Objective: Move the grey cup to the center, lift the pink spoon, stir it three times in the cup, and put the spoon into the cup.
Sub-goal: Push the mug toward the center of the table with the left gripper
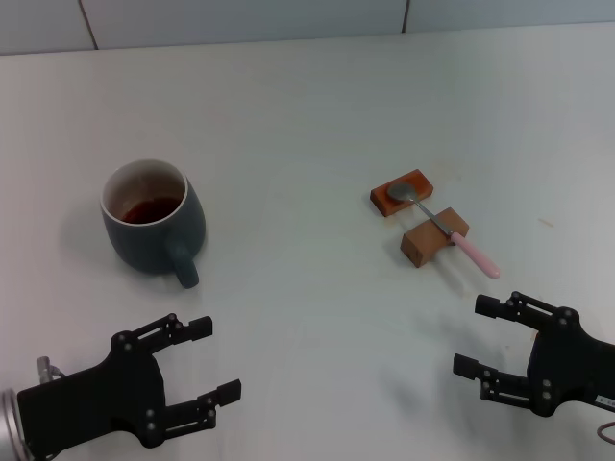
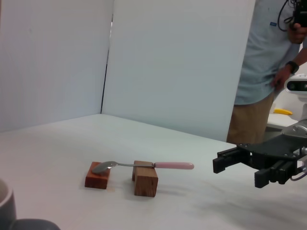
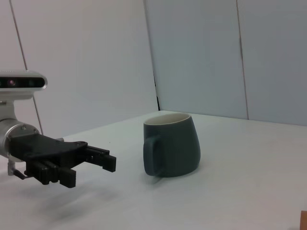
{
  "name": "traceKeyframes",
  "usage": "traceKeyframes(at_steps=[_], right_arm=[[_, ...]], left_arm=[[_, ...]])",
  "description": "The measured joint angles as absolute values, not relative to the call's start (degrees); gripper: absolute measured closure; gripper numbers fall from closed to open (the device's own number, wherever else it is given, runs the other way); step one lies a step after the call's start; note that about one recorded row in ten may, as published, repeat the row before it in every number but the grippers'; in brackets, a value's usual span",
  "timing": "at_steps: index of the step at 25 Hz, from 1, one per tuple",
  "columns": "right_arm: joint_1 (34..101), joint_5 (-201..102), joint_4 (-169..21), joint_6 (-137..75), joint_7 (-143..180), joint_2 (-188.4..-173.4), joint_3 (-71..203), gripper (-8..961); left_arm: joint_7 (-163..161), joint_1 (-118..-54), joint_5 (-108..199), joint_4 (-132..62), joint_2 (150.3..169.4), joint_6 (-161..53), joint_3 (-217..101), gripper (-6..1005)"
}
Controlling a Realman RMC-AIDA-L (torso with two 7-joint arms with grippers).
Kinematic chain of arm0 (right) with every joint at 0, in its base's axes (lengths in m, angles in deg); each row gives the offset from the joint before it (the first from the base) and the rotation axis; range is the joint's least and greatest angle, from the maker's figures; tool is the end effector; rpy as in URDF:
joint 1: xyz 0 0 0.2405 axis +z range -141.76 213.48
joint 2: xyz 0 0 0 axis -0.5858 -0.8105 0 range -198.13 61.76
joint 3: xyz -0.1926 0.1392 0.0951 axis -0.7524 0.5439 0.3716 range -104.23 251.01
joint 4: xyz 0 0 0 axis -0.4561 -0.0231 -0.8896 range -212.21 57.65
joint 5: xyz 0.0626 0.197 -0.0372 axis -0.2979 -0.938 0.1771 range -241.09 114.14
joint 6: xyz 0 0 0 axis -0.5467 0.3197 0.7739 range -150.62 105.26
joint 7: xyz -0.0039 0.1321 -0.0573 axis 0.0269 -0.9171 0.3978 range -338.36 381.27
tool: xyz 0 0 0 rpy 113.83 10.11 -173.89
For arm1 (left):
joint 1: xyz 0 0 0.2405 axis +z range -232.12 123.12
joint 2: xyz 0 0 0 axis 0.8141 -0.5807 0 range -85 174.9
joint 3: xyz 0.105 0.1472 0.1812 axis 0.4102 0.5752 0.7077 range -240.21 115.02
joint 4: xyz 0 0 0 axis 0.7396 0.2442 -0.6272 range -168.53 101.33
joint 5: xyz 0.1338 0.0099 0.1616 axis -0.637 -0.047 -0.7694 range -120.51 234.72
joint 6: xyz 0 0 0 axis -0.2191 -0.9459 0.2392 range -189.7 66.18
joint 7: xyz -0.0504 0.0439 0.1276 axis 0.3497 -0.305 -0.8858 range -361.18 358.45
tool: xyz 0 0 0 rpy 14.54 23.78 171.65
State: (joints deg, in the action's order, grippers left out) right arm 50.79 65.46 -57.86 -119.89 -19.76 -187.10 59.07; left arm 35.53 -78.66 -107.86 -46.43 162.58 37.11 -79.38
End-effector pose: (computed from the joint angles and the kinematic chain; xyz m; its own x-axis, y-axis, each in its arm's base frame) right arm 0.3461 0.1984 -0.0270 0.7672 -0.2115 -0.6055 -0.4554 -0.8444 -0.2821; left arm -0.3213 0.2120 -0.0462 0.7714 0.1994 0.6043 0.3607 -0.9194 -0.1571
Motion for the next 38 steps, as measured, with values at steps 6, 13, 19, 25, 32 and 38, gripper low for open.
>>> traceKeyframes(at_steps=[6,13,19,25,32,38], right_arm=[[50.8,65.47,-57.86,-119.89,-19.76,-187.1,59.07,161],[50.8,65.46,-57.86,-119.89,-19.76,-187.1,59.06,162],[50.89,65.46,-57.89,-119.89,-19.76,-187.1,59.07,161],[50.96,65.46,-57.95,-119.89,-19.76,-187.1,59.07,162],[51.01,65.46,-57.95,-119.89,-19.76,-187.1,59.06,162],[51.07,65.46,-57.95,-119.89,-19.76,-187.1,59.06,161]], left_arm=[[35.61,-78.86,-107.87,-46.43,162.62,36.67,-79.38,201],[35.64,-79.12,-107.87,-46.44,162.63,36.65,-79.89,204],[36.33,-79.12,-107.31,-46.43,162.67,34.98,-79.99,206],[36.34,-79.11,-107.2,-46.43,162.6,34.4,-79.99,312],[36.34,-79.13,-107.2,-46.43,162.56,34.41,-80.0,550],[36.34,-79.2,-107.21,-46.37,162.54,34.57,-80.0,771]])
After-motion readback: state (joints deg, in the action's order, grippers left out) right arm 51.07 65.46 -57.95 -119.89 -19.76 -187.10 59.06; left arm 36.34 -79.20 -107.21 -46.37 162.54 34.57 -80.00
